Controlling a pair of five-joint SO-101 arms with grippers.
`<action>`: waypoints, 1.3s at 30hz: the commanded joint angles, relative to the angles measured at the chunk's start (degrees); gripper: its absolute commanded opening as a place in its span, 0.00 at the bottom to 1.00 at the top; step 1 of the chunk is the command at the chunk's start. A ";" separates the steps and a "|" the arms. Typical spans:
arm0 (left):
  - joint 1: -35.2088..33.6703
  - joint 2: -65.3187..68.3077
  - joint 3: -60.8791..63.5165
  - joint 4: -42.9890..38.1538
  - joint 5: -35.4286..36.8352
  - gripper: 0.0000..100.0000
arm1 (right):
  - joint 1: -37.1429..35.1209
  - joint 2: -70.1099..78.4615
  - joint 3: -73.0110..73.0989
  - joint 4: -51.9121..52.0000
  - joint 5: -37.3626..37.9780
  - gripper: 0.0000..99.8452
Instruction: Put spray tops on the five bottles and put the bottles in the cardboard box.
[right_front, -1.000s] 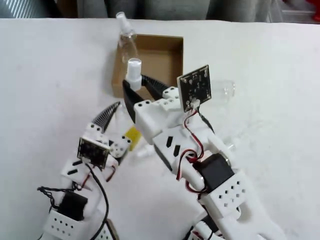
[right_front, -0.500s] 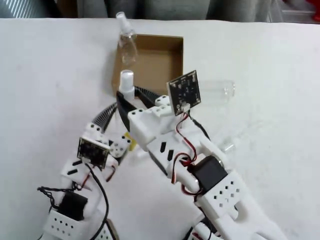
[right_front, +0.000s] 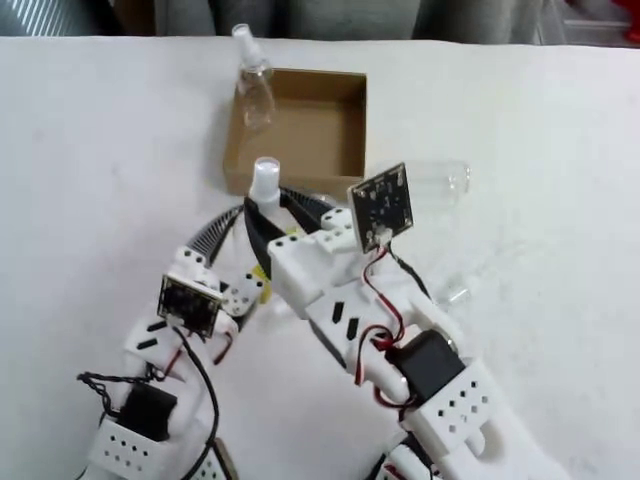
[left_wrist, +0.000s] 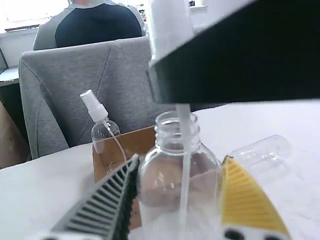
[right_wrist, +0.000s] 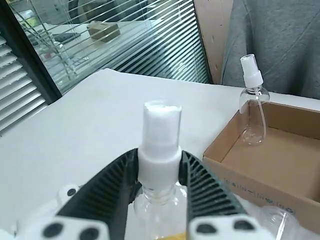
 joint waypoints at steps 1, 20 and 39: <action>-0.31 -1.36 -0.62 -1.49 0.79 0.19 | -0.75 -2.68 1.05 -1.27 -0.26 0.02; -0.57 -1.36 -0.53 -1.49 0.79 0.19 | -5.32 -2.86 3.60 -3.38 1.32 0.02; -0.57 -1.36 0.35 -1.49 0.79 0.19 | -5.49 -3.03 8.26 -3.65 10.20 0.29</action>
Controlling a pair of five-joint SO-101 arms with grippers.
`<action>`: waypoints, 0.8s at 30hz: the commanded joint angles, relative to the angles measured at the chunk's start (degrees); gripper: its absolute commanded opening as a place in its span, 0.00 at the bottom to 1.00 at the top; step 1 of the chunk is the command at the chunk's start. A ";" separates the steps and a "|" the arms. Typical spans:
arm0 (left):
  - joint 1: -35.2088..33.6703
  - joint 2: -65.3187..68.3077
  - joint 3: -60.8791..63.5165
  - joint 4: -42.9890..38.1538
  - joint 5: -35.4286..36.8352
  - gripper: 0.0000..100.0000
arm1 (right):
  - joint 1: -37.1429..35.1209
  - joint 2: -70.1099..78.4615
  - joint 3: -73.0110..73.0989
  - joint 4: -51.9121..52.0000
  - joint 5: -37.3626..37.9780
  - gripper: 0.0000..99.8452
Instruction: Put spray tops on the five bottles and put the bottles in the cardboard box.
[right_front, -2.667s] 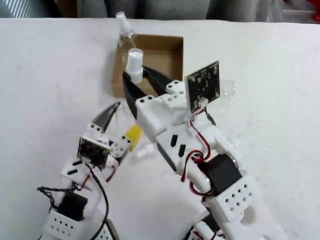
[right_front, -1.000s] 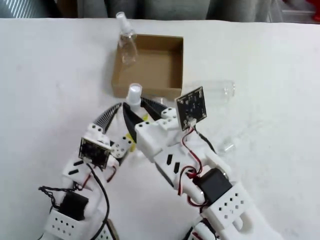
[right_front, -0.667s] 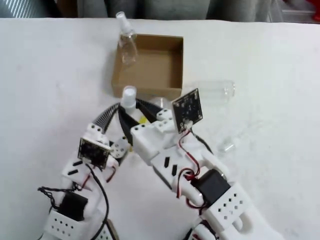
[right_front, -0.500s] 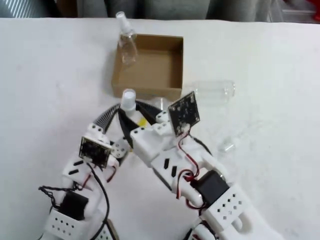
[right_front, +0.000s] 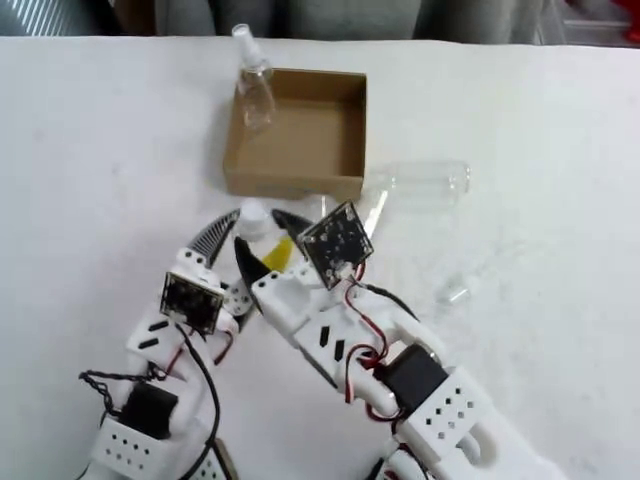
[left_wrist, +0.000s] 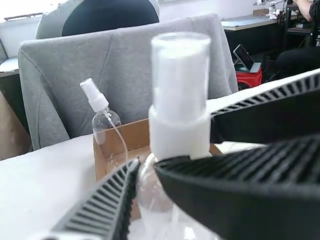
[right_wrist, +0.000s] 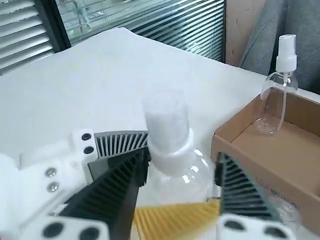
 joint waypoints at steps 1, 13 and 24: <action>-0.31 -1.45 -0.70 -1.49 0.79 0.19 | -0.31 -0.92 -0.88 -0.57 0.18 0.31; -0.31 -1.36 0.62 -1.58 0.62 0.19 | -0.31 -3.47 -9.41 4.97 -1.76 0.34; -3.21 -1.19 0.44 -3.87 0.70 0.19 | 0.04 -15.25 -9.41 14.99 -2.20 0.34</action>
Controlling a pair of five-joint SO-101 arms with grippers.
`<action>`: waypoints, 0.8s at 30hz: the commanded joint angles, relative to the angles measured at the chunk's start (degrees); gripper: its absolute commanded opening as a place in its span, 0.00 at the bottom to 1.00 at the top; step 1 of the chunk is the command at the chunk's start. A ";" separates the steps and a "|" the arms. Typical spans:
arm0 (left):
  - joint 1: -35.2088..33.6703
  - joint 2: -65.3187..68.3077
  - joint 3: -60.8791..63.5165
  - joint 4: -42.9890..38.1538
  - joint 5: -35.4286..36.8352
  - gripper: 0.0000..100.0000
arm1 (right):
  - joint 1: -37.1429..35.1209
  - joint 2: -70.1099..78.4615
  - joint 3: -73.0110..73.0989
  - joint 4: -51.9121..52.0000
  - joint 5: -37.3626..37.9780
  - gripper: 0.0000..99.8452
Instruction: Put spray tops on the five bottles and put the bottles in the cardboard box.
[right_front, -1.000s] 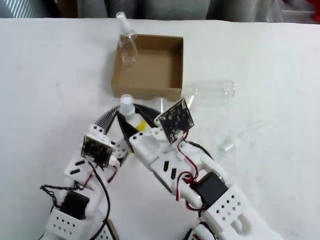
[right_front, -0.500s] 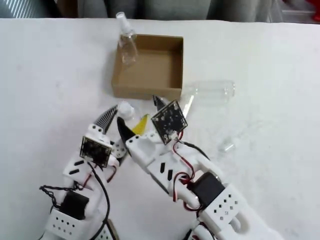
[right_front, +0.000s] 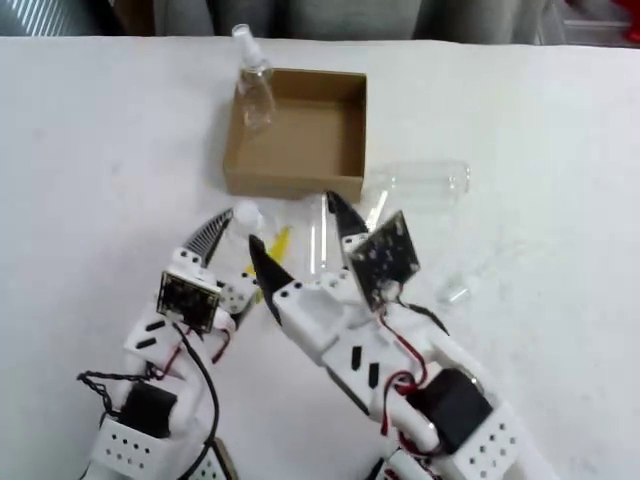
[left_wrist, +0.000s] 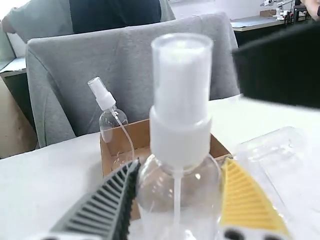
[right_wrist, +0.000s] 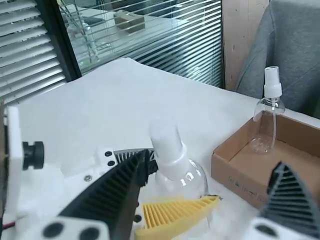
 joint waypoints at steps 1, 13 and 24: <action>-1.98 -1.01 -0.35 -4.13 0.70 0.19 | -0.04 -5.23 -2.99 4.00 -0.35 0.34; -5.49 -0.84 -13.10 2.20 0.79 0.19 | 8.92 -22.99 0.00 24.13 -0.79 0.34; -7.25 24.40 -34.81 2.81 0.79 0.19 | 23.34 -29.76 11.60 31.52 -0.79 0.34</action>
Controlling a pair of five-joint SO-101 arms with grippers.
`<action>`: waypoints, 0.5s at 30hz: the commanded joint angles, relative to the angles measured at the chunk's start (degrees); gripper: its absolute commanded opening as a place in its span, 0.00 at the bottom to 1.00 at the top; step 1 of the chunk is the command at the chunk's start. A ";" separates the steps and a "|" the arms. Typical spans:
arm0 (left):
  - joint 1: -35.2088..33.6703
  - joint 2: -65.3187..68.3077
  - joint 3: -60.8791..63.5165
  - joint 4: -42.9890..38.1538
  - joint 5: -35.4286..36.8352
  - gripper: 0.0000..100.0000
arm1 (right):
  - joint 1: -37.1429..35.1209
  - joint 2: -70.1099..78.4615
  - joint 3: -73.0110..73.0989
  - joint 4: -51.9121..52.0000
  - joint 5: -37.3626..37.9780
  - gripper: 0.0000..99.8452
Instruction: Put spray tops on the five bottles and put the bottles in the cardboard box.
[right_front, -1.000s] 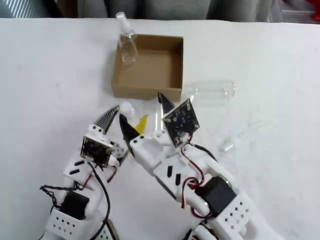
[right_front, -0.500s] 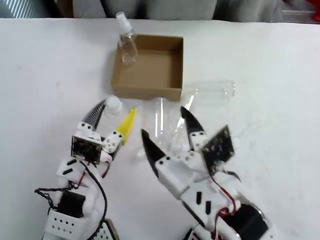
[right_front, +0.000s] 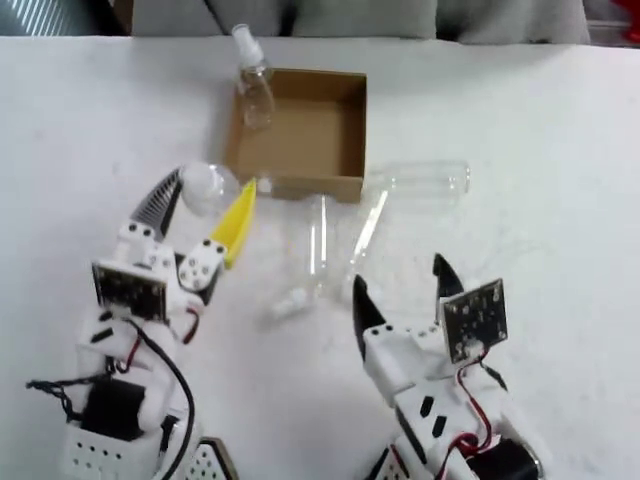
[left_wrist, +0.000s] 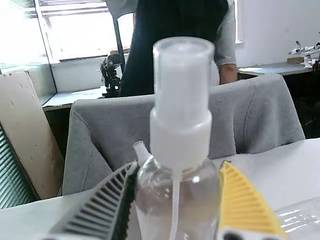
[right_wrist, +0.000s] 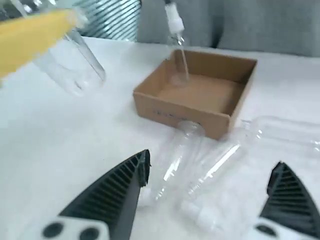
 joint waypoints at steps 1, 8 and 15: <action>-1.80 12.18 -11.69 -0.44 0.79 0.19 | 6.11 -0.04 2.37 0.66 -0.44 0.34; -2.07 26.95 -20.57 -9.76 0.79 0.19 | 17.71 -0.04 12.66 0.31 0.00 0.34; -2.07 40.48 -23.91 -21.19 0.79 0.19 | 25.36 -0.13 25.14 -6.73 -0.44 0.34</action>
